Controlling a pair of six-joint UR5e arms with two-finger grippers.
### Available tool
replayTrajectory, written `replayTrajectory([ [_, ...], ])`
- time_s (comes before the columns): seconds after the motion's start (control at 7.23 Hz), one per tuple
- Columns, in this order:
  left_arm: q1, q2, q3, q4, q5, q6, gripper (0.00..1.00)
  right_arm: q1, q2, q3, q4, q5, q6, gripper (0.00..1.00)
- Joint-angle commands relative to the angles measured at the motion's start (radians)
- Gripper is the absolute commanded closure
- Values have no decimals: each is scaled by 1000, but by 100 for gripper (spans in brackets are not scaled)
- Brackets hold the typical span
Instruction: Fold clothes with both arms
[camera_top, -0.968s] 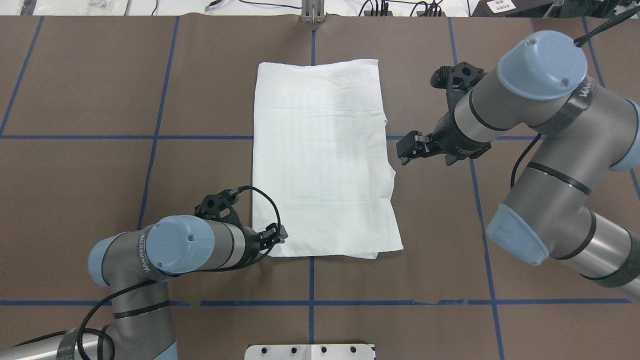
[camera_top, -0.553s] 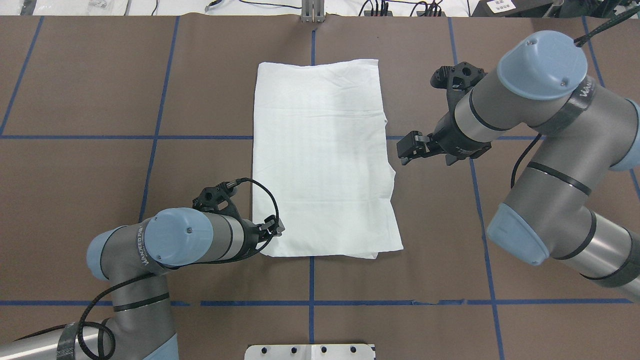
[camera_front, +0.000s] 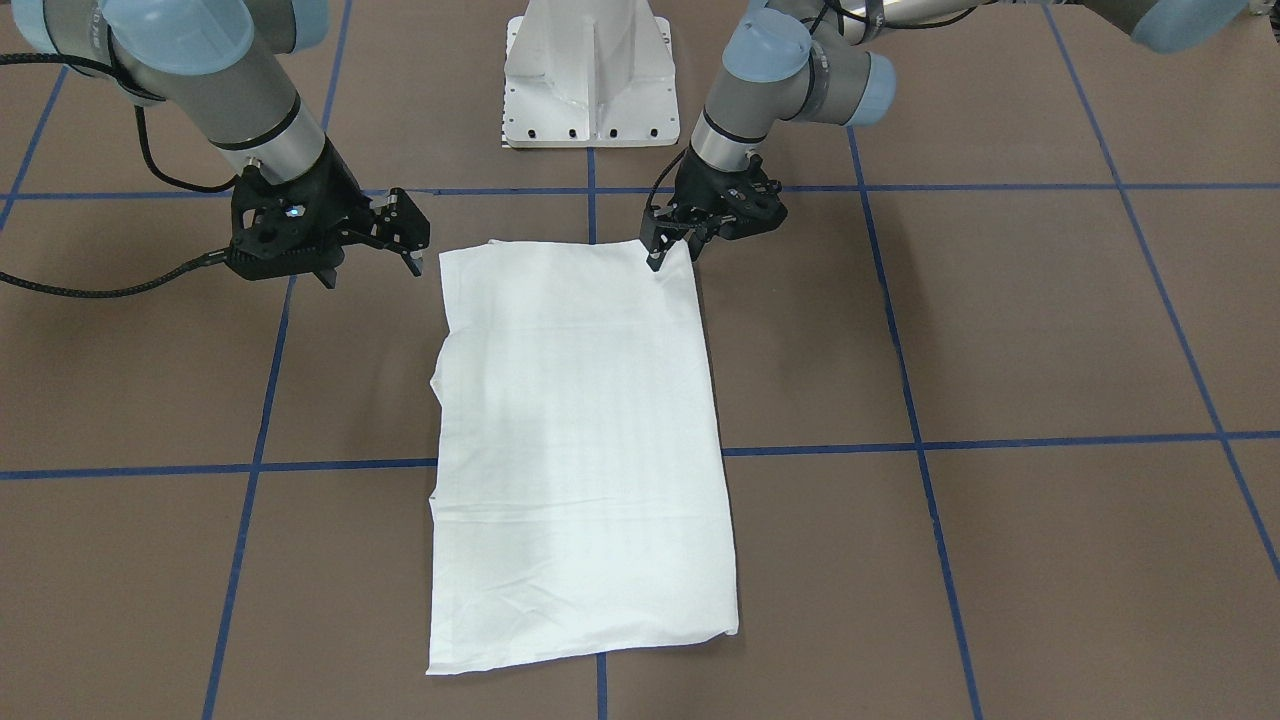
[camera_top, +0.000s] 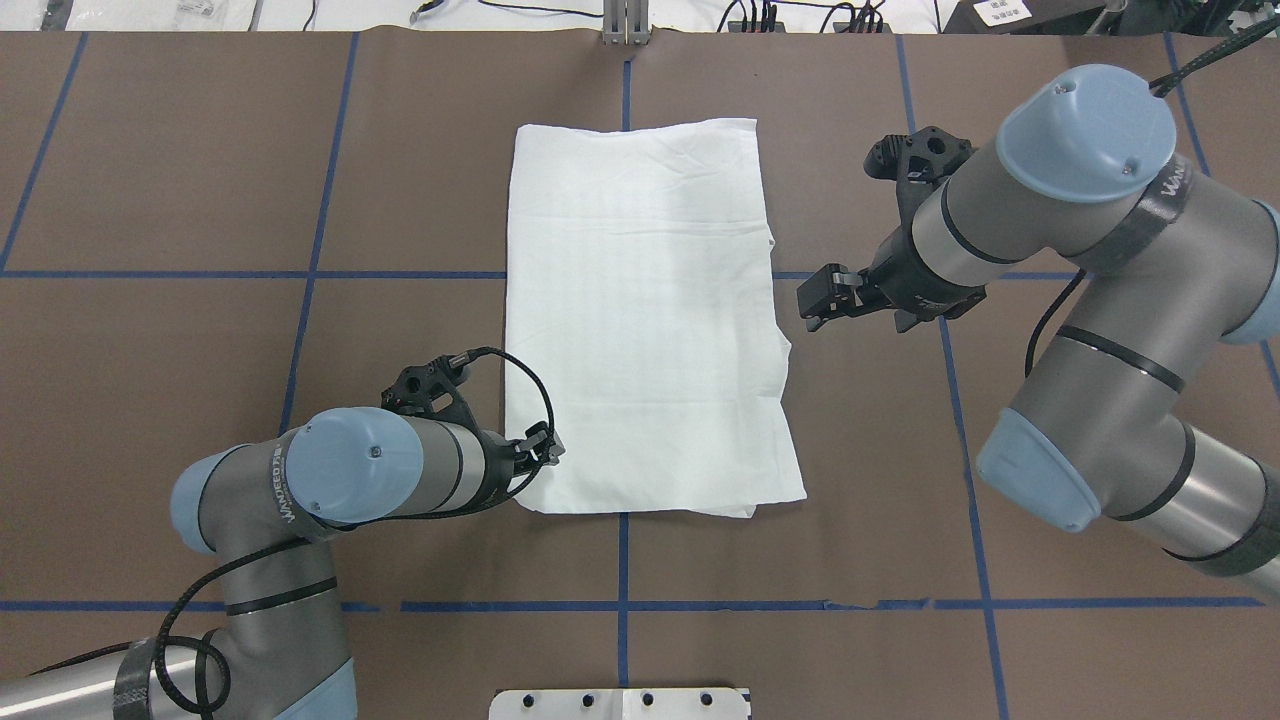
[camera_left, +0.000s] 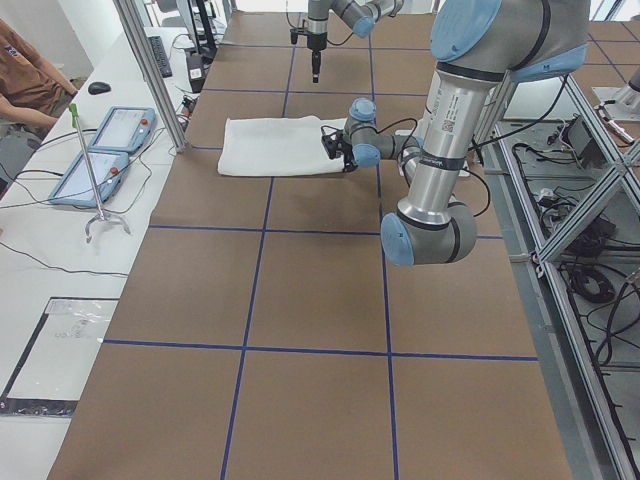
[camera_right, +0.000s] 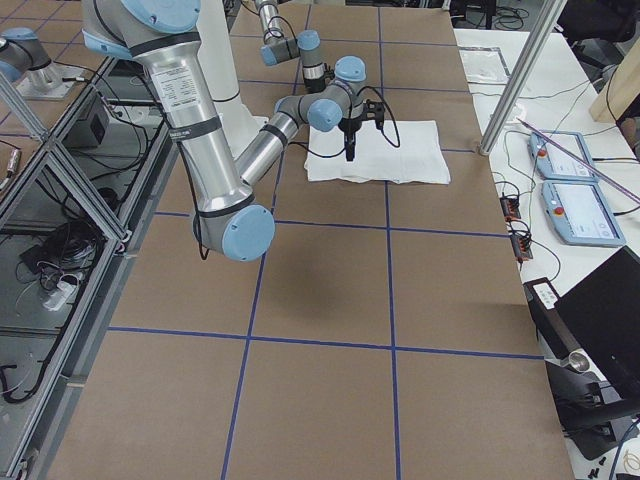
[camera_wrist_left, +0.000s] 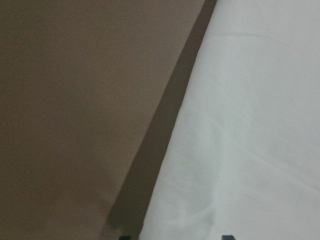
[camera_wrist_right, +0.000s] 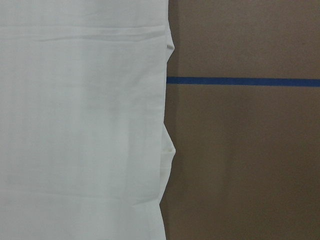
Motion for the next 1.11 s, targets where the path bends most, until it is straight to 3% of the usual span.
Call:
replayTrajectory([
  [0.0, 4, -5, 1, -1, -1, -6, 32, 2, -2, 0, 0, 0, -2, 0],
  [0.55, 9, -15, 7, -1, -1, -12, 33, 2, -2, -2, 0, 0, -4, 0],
  [0.69, 9, -15, 7, 0, -1, -12, 40, 2, -2, -2, 0, 0, -4, 0],
  [0.97, 10, -15, 7, -1, -1, -5, 64, 2, -1, -3, 0, -2, -4, 0],
])
